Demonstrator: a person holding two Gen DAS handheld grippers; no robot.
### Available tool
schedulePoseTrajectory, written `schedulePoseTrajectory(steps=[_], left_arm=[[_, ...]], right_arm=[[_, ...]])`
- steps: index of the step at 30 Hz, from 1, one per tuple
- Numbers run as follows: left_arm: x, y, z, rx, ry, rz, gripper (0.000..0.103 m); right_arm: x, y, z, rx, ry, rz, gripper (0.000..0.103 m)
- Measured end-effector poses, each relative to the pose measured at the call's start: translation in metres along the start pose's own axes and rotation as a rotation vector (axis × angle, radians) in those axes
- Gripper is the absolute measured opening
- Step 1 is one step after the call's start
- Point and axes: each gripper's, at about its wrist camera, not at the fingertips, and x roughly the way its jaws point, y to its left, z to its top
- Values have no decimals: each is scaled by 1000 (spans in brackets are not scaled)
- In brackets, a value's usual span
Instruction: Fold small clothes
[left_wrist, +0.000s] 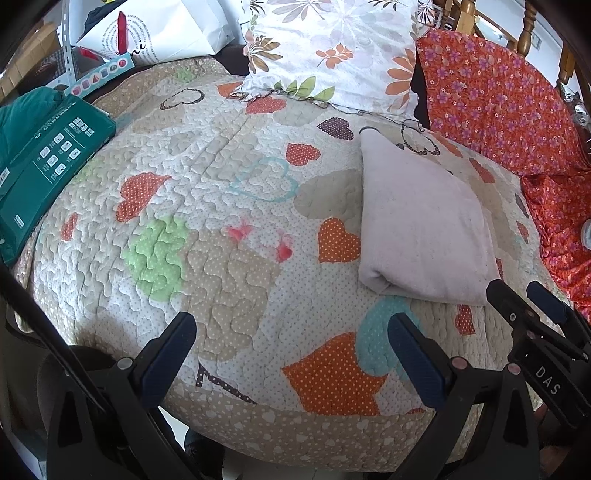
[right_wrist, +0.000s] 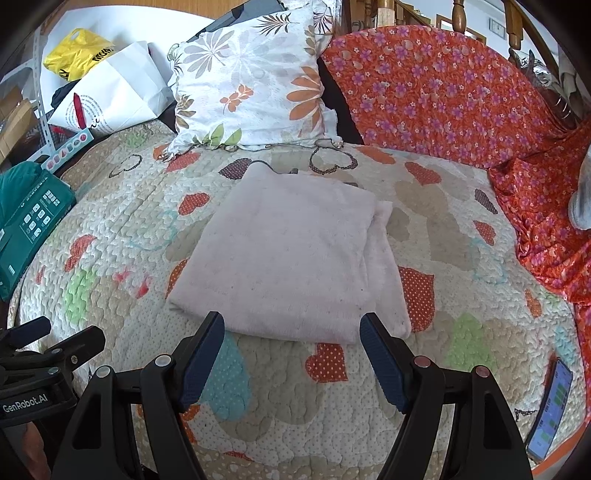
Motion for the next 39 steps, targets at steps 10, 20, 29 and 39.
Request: schedulePoseTrajectory(steps=[10,20,29,39], left_arm=[[12,-12,0,35,37,19,103],[30,-21,2,48,70,14,103],[39,-25,2,63,75,17,103],[48,-28,4,53,84,-5,103]], right_arm=[[12,-9,-4,13,15,-9,80],[27,-16,-3,19,37,-1,81],[37,-20,-6,24,58,-2,81],[45,-22,-4,24,69,3,81]])
